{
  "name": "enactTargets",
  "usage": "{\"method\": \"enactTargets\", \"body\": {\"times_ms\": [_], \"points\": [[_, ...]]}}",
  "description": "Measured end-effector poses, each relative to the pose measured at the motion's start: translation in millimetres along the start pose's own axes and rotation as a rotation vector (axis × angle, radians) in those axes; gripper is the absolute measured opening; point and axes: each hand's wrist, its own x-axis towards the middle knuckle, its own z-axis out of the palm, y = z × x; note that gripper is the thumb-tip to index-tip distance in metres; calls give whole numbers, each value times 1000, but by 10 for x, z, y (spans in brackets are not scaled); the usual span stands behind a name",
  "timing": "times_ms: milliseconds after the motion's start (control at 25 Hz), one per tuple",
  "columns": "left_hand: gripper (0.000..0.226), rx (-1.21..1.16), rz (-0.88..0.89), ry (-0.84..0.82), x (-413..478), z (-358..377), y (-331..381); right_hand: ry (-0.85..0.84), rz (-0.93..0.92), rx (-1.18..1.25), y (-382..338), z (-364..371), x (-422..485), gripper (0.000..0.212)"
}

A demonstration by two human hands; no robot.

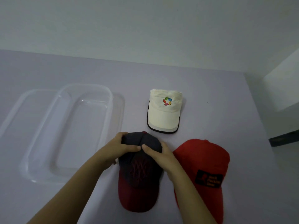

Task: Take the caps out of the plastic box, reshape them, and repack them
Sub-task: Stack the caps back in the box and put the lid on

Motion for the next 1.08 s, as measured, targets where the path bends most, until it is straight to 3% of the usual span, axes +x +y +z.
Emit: {"method": "enactTargets", "body": {"times_ms": [120, 200, 320, 520, 720, 840, 1080], "points": [[52, -117, 38, 11, 11, 0, -113, -98, 8, 62, 66, -29, 44, 86], [45, -145, 67, 2, -26, -5, -169, -196, 9, 103, 107, -30, 42, 74], [44, -174, 101, -34, -178, -42, -167, -251, -58, 213, 111, -65, -29, 48], [55, -94, 85, -119, -547, -232, 94, -378, -224, 381, -204, -108, -301, 44], [45, -112, 202, -22, -939, -572, 497, -380, -338, 290, -813, 78, -492, 47], [51, -82, 278, 12, -1111, -897, 643, -393, -394, 278, -1119, 292, -554, 44], [43, -85, 328, 90, -1018, -1719, 467, -421, -395, 261, -1463, 1083, -303, 36]]}}
